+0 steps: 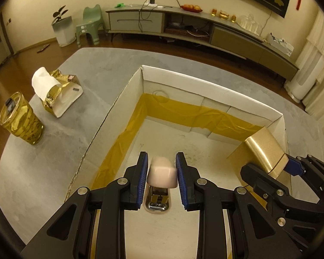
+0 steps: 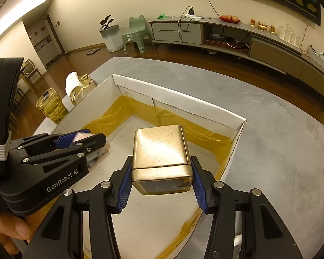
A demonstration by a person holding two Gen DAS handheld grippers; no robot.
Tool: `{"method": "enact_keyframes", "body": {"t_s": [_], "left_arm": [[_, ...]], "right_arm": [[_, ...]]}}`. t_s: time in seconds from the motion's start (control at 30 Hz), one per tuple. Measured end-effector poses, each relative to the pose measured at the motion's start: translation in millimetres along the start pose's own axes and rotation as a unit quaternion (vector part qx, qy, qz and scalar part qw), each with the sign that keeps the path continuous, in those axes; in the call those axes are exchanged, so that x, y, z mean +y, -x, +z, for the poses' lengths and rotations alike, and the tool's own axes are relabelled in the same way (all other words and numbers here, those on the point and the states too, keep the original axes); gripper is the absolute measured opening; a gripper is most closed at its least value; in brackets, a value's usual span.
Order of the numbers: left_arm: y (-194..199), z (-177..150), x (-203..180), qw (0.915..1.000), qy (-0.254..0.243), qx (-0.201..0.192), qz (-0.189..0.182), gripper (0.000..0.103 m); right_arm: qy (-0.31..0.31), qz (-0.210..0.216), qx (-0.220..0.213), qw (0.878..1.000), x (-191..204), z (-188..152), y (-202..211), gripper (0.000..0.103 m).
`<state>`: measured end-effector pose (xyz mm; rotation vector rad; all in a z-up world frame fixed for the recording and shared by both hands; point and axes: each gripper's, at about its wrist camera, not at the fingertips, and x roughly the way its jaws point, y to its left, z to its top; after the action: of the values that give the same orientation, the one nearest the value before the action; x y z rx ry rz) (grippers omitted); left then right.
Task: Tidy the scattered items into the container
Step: 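Open the left tool to drop the stapler while the right tool drops the gold box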
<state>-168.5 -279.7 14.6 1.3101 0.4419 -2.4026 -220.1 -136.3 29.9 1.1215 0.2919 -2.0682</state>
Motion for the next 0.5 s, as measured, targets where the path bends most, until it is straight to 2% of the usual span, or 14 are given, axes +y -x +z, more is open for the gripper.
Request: {"method": "enact_keyframes", "body": {"t_s": [0.03,0.1,0.33,0.5], "left_arm": [[-0.2,0.3,1.1,1.0000,0.005,0.001,-0.006,0.043],[0.4,0.6,3.9,0.9999,0.013,0.000,-0.010,0.044],[21.5,2.5,10.5,0.9992,0.025,-0.024,-0.018,0.045],[46.4,-4.8,8.2,0.9986,0.009,-0.050,-0.015,0.045]], "right_arm": [[0.001,0.001,-0.004,1.000,0.6,0.5,1.6,0.052],[0.004,0.002,-0.013,1.000,1.8,1.6,5.0,0.067],[0.000,0.009,-0.027,1.000,8.8,3.7,25.7,0.067],[0.000,0.028,-0.040,0.999,14.4,-0.5,51.1,0.067]]}}
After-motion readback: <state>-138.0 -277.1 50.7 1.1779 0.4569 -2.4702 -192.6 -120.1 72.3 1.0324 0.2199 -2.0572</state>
